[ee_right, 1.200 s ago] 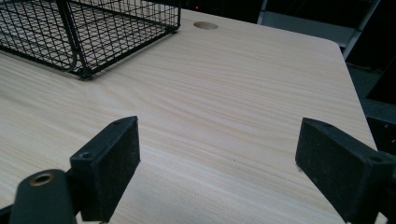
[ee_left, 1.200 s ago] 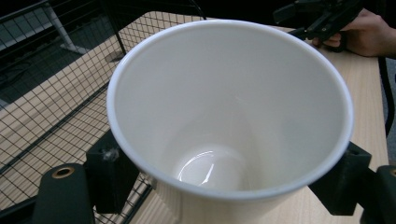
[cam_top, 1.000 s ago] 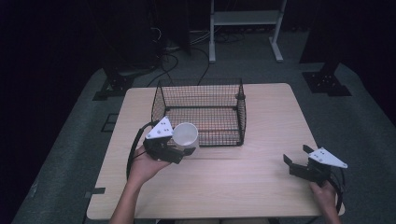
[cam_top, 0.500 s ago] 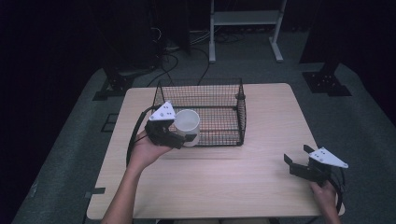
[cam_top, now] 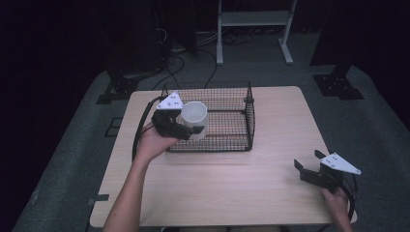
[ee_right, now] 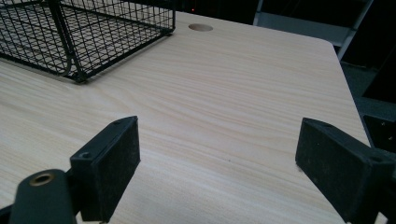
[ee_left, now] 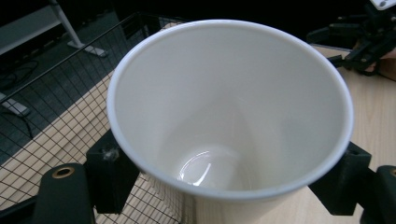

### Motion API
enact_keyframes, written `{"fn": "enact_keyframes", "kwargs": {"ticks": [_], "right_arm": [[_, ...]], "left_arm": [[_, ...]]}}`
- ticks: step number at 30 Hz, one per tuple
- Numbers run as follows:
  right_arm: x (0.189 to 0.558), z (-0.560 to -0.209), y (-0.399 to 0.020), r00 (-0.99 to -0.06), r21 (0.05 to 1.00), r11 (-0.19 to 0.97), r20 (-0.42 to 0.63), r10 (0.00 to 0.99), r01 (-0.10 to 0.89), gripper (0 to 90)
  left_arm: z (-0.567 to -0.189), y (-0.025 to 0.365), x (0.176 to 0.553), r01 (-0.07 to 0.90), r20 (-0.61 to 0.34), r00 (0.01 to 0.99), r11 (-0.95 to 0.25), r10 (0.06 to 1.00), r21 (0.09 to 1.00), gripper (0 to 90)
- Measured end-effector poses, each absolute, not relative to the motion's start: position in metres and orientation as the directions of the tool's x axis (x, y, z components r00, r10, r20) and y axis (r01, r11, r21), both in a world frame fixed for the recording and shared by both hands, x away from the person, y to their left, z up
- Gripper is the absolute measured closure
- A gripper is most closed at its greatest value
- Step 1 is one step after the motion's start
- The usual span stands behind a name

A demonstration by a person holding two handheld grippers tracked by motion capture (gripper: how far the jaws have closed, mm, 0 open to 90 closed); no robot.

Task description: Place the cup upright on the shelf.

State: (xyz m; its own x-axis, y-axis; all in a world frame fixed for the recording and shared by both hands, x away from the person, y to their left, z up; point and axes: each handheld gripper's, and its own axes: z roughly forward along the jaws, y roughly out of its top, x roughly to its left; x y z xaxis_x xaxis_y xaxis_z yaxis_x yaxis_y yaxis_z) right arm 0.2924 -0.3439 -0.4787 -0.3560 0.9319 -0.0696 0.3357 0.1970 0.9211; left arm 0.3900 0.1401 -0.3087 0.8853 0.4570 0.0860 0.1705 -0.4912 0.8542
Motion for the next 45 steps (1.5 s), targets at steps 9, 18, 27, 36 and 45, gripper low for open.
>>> {"fn": "enact_keyframes", "kwargs": {"ticks": [9,18,27,36,45], "right_arm": [[0.293,-0.479,-0.344,-0.357,0.922,0.195,-0.068,0.932,0.335,13.0],[0.293,-0.479,-0.344,-0.354,0.921,0.193,-0.066,0.933,0.338,13.0],[0.293,-0.479,-0.345,-0.354,0.922,0.189,-0.062,0.933,0.337,13.1],[0.293,-0.479,-0.345,-0.353,0.923,0.186,-0.059,0.934,0.338,13.0],[0.293,-0.479,-0.345,-0.354,0.923,0.186,-0.058,0.934,0.338,13.0]], "left_arm": [[-0.309,0.133,0.412,0.192,0.083,0.883,-0.518,0.461,0.834,20.8],[-0.313,0.131,0.434,0.216,0.076,0.879,-0.535,0.470,0.817,20.8],[-0.320,0.132,0.447,0.222,0.069,0.874,-0.522,0.481,0.823,20.8],[-0.320,0.126,0.460,0.221,0.069,0.877,-0.528,0.475,0.820,20.8],[-0.326,0.119,0.477,0.233,0.050,0.883,-0.528,0.467,0.817,20.7]]}}
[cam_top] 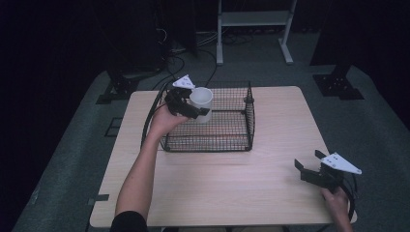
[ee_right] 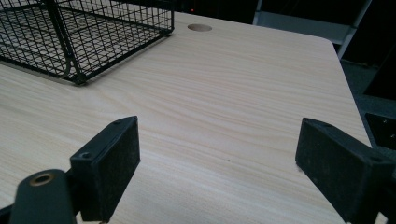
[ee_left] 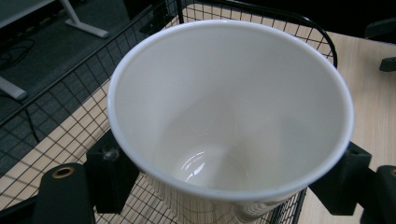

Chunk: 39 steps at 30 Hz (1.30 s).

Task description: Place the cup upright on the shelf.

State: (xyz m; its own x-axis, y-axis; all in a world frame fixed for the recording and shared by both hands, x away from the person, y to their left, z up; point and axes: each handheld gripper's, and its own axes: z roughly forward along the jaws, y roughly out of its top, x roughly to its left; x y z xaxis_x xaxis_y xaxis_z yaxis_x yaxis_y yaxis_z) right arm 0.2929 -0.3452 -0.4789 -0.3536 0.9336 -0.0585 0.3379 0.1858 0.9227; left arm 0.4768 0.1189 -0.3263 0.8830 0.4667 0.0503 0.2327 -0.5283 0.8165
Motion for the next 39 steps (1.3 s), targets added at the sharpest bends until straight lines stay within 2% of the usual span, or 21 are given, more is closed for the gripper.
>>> {"fn": "enact_keyframes", "kwargs": {"ticks": [6,19,26,36,39], "right_arm": [[0.293,-0.479,-0.345,-0.359,0.923,0.188,-0.059,0.932,0.337,13.0],[0.292,-0.479,-0.345,-0.359,0.923,0.184,-0.055,0.932,0.337,13.0],[0.292,-0.479,-0.345,-0.358,0.923,0.184,-0.054,0.932,0.338,13.0],[0.292,-0.479,-0.345,-0.360,0.923,0.185,-0.055,0.931,0.339,13.1],[0.292,-0.479,-0.345,-0.360,0.923,0.185,-0.054,0.931,0.339,13.0]], "left_arm": [[-0.336,0.111,0.487,0.252,0.020,0.893,-0.538,0.449,0.804,20.7],[-0.353,0.111,0.503,0.296,-0.024,0.880,-0.511,0.474,0.807,20.7],[-0.361,0.106,0.507,0.294,0.004,0.879,-0.546,0.477,0.784,20.7],[-0.374,0.103,0.516,0.330,-0.046,0.882,-0.548,0.468,0.768,20.7],[-0.375,0.102,0.515,0.307,-0.014,0.881,-0.550,0.473,0.777,20.7]]}}
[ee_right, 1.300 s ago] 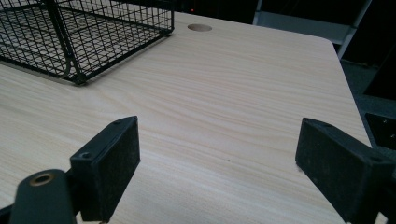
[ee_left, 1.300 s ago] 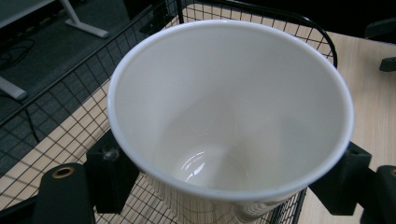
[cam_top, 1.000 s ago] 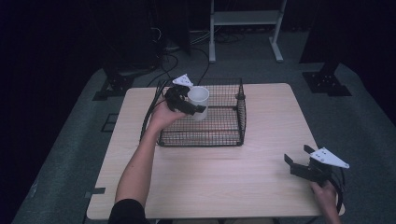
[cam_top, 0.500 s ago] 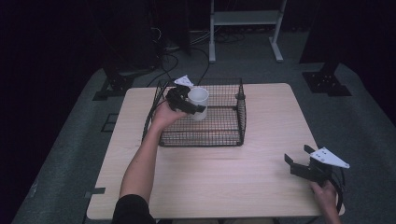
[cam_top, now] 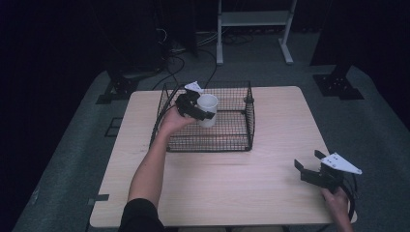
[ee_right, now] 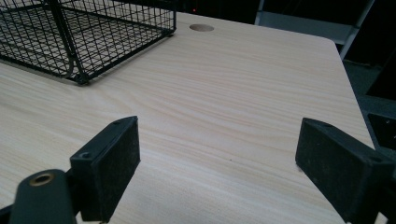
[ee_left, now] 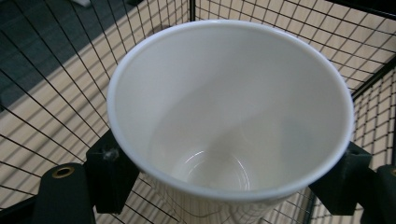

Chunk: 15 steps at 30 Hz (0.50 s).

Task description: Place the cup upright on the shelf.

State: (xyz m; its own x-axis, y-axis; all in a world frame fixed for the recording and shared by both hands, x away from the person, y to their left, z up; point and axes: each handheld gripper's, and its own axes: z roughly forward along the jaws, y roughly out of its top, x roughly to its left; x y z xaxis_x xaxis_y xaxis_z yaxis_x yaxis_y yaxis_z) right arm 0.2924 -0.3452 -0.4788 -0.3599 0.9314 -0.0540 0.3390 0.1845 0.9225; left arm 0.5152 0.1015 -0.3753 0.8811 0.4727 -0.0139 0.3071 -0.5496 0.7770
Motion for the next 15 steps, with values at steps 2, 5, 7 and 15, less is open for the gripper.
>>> {"fn": "enact_keyframes", "kwargs": {"ticks": [2,5,7,15], "right_arm": [[0.292,-0.479,-0.345,-0.360,0.923,0.184,-0.054,0.932,0.339,13.1],[0.292,-0.479,-0.345,-0.360,0.923,0.184,-0.054,0.932,0.338,13.0],[0.292,-0.479,-0.345,-0.360,0.923,0.183,-0.053,0.931,0.338,13.1],[0.292,-0.479,-0.346,-0.359,0.923,0.181,-0.052,0.932,0.338,13.0]], "left_arm": [[-0.375,0.100,0.515,0.302,-0.011,0.881,-0.544,0.472,0.783,20.7],[-0.376,0.099,0.517,0.305,-0.019,0.883,-0.542,0.470,0.783,20.7],[-0.377,0.098,0.519,0.311,-0.028,0.884,-0.543,0.466,0.780,20.7],[-0.387,0.096,0.525,0.336,-0.050,0.883,-0.555,0.466,0.761,20.7]]}}
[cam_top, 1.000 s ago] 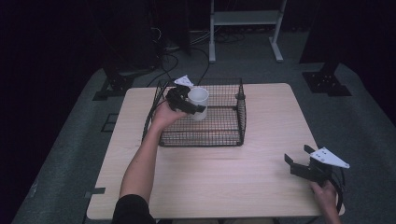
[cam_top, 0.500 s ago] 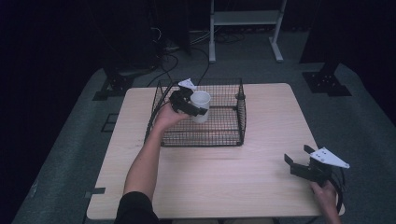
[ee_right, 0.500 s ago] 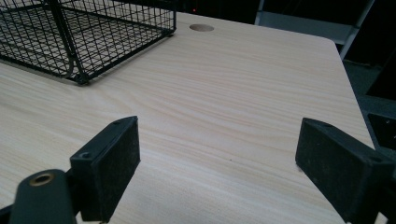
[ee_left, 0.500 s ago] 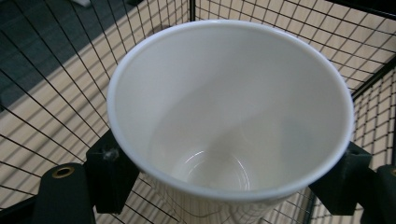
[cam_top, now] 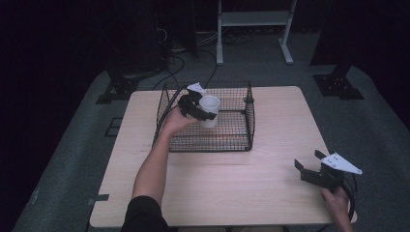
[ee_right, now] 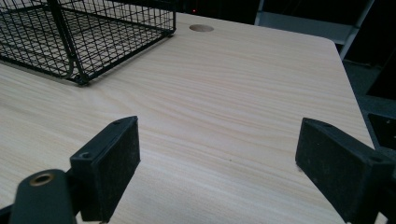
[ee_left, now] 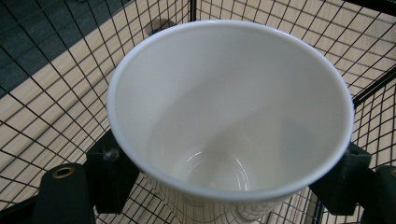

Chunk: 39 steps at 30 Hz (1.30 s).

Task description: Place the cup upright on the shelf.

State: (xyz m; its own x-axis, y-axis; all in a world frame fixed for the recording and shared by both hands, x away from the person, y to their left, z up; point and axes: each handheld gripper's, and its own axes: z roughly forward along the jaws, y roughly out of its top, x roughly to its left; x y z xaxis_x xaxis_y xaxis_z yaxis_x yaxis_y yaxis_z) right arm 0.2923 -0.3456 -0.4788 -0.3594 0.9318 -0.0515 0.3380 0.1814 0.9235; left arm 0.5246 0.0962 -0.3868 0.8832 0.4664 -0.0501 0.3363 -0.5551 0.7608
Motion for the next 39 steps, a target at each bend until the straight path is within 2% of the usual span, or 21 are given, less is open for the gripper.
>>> {"fn": "enact_keyframes", "kwargs": {"ticks": [7,21,39], "right_arm": [[0.292,-0.479,-0.346,-0.360,0.923,0.182,-0.051,0.932,0.338,13.0],[0.292,-0.479,-0.346,-0.360,0.925,0.177,-0.048,0.932,0.336,13.0],[0.292,-0.479,-0.346,-0.359,0.924,0.180,-0.051,0.932,0.336,13.0]], "left_arm": [[-0.396,0.098,0.531,0.377,-0.104,0.879,-0.545,0.466,0.749,20.8],[-0.414,0.086,0.535,0.384,-0.126,0.895,-0.594,0.428,0.707,20.7],[-0.416,0.085,0.537,0.391,-0.120,0.895,-0.626,0.430,0.675,20.4]]}}
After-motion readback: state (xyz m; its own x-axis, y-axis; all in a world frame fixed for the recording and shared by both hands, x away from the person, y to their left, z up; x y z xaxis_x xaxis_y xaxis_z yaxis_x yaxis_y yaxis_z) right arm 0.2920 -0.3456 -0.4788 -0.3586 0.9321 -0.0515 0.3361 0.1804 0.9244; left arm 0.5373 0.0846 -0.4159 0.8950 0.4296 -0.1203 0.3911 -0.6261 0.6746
